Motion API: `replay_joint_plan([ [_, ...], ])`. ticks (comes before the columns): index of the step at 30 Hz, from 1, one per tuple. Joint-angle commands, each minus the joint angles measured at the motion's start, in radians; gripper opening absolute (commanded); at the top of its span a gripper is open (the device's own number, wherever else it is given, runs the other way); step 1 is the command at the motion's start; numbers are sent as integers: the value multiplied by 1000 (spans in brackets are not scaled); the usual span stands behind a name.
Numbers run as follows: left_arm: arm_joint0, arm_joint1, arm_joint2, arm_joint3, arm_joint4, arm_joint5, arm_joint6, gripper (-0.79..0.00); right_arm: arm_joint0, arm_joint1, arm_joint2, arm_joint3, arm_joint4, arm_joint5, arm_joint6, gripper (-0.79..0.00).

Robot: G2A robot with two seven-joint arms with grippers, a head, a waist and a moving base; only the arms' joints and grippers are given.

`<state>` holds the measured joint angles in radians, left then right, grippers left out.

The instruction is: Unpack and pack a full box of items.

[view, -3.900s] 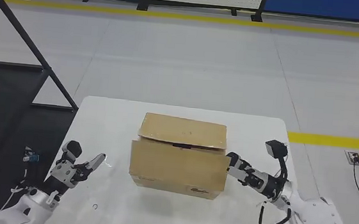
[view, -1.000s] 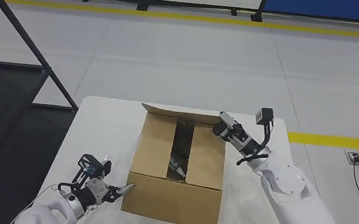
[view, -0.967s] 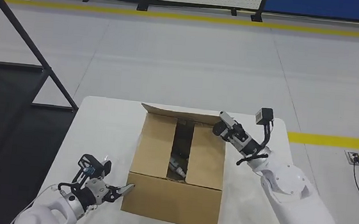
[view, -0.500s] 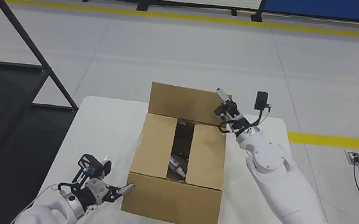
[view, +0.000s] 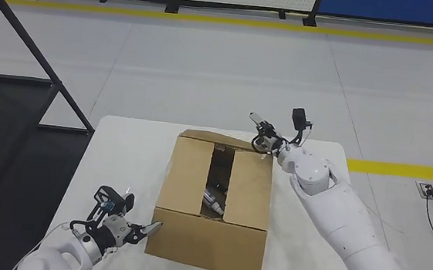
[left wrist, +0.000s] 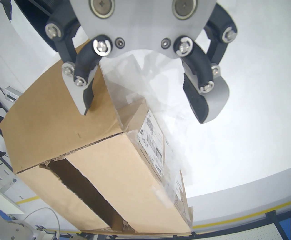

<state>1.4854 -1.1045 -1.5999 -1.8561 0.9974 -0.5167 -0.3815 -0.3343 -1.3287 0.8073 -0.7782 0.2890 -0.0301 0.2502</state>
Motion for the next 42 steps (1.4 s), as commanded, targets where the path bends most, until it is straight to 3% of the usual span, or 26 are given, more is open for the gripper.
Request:
replay_joint_plan([
  [1,0,0,0,0,0,0,0,0,1,-4,9,3,2,-37,-12,0],
  [6,0,0,0,0,0,0,0,0,-31,-2,50,-60,30,-159,22,0],
  [14,-15,-1,-30,53,-123,21,59,0,-147,35,123,-272,92,-226,364,0],
  [21,-9,2,-100,101,-404,-47,76,0,-224,60,186,-369,62,-109,380,0],
  [24,-28,3,-127,150,-532,28,44,0,-224,60,186,-369,62,-109,380,0],
  [29,-28,3,-127,150,-532,28,44,0,-228,59,184,-373,63,-109,385,0],
  [32,-25,4,-115,144,-504,34,28,0,-245,59,175,-401,74,-93,450,0],
  [42,-57,-7,30,118,-125,275,101,0,-198,34,105,-349,78,-38,569,0],
])
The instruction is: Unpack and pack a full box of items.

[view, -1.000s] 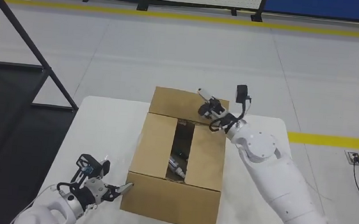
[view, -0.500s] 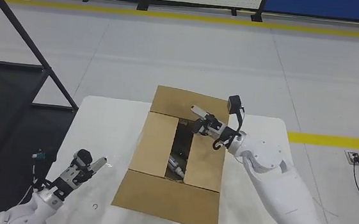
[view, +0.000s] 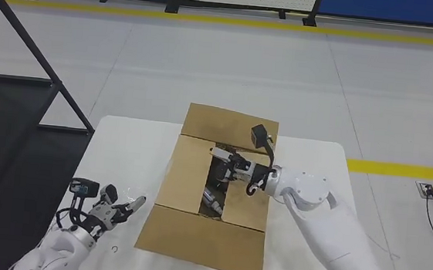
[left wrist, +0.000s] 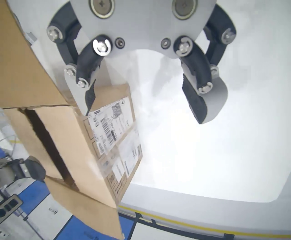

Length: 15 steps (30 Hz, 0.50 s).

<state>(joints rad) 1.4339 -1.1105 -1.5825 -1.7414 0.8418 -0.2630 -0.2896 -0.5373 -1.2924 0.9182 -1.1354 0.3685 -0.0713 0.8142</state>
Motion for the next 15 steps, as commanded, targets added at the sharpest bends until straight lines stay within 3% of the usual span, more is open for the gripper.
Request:
replay_joint_plan([
  [1,-9,-3,29,6,52,31,15,0,11,-6,-12,17,-1,3,9,0],
  [6,-31,-8,81,20,93,37,24,0,31,-19,-41,47,-31,14,-3,0],
  [15,-31,-9,99,12,105,5,23,0,70,-44,-88,94,-114,48,-59,0],
])
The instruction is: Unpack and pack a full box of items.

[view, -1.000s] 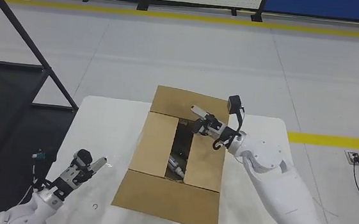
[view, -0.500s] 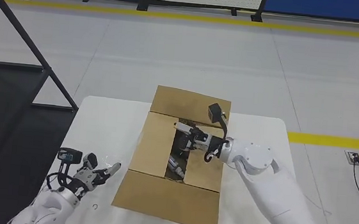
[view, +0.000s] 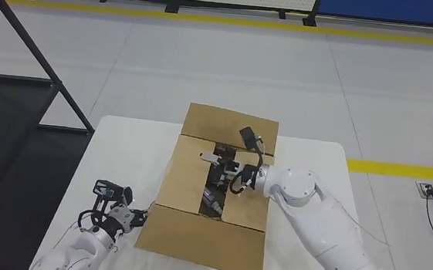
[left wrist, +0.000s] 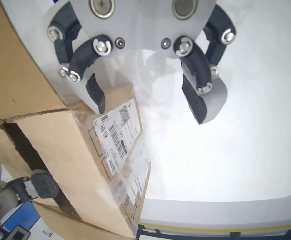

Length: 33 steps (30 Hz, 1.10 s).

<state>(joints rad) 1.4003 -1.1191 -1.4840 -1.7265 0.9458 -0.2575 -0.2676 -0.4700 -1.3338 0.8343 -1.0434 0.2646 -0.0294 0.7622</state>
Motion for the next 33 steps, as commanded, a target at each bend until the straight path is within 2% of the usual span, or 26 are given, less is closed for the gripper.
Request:
replay_joint_plan([
  [1,5,0,1,-6,-1,-3,3,0,8,-4,-8,5,-25,12,-13,0],
  [6,23,0,4,-23,1,-15,6,0,18,-13,-16,19,-34,21,3,0],
  [11,36,1,-7,-26,4,-13,13,0,25,-30,-17,56,43,-29,48,0],
  [16,53,3,-59,-16,-48,-8,29,0,43,-51,-15,93,112,-87,61,0],
  [22,91,9,-146,-32,-161,-46,33,0,56,-68,-1,85,170,-144,50,0],
  [28,136,13,-201,-70,-218,-94,34,0,76,-93,-12,58,211,-154,19,0],
  [33,188,14,-227,-140,-215,-117,56,0,110,-134,-62,76,245,-159,-25,0],
])
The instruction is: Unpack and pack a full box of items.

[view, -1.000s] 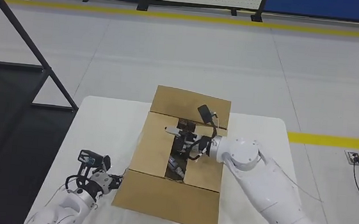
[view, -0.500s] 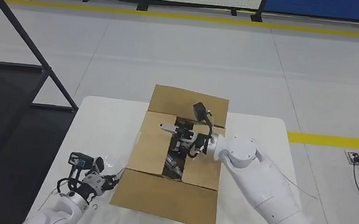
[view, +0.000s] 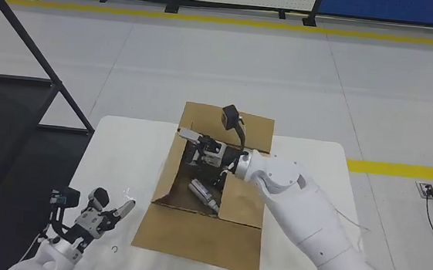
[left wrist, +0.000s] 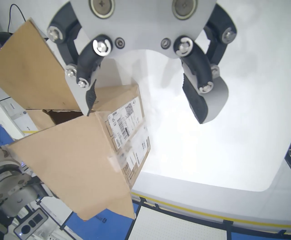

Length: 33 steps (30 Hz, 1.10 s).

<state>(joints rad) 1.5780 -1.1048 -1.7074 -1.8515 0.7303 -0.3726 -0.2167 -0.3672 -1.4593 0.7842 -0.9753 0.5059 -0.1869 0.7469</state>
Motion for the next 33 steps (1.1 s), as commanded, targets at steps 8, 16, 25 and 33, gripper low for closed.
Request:
replay_joint_plan([
  [8,38,-4,-11,-112,21,55,38,0,73,-98,-119,111,44,-46,-41,0],
  [16,-69,-7,33,-85,19,136,-17,0,112,-163,-159,217,99,-151,78,0],
  [25,-86,-8,27,-78,7,155,-17,0,133,-205,-153,317,133,-190,157,0],
  [33,-111,-10,7,-26,-22,206,-35,0,142,-200,-99,350,99,-287,147,0],
])
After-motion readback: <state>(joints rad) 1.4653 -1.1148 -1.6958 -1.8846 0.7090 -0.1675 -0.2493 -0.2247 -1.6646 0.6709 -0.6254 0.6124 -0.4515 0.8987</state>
